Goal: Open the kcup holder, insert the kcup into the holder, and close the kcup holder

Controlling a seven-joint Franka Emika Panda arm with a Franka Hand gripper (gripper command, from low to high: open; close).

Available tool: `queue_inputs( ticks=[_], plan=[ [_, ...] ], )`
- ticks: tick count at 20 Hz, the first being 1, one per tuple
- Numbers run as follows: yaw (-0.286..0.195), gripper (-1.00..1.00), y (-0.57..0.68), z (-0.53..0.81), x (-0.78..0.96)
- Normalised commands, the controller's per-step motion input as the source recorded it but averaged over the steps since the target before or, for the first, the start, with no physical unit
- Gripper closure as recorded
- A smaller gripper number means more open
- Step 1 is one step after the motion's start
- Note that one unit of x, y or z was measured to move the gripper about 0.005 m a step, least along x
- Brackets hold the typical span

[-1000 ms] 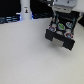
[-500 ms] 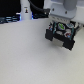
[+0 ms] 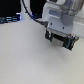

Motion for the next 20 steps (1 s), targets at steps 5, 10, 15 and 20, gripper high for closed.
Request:
queue_inputs(
  ticks=[5, 10, 15, 20],
  plan=[
    [0.191, -1.0, 0.24, -0.18, -0.25],
    [0.191, -1.0, 0.23, -0.03, -0.43],
    [0.107, -1.0, 0.49, 0.0, -0.43],
    [0.086, -1.0, 0.6, 0.01, -0.41]
  ],
)
